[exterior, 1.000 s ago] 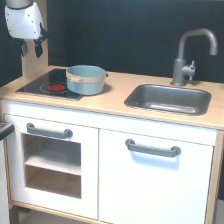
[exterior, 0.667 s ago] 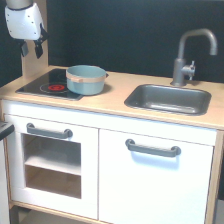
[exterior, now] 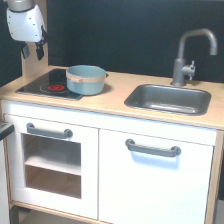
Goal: Place the pot in the sink
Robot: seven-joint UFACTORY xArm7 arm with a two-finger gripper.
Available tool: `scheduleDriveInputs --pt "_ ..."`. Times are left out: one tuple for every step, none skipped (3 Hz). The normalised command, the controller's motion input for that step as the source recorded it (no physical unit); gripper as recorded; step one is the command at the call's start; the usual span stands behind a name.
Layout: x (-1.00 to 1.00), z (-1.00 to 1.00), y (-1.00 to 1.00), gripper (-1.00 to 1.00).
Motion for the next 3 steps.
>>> scheduleDriveInputs --pt "0.54 -0.34 0.02 1.00" --pt "0.87 -0.45 0.05 1.00" --pt "0.95 -0.26 0.13 1.00"
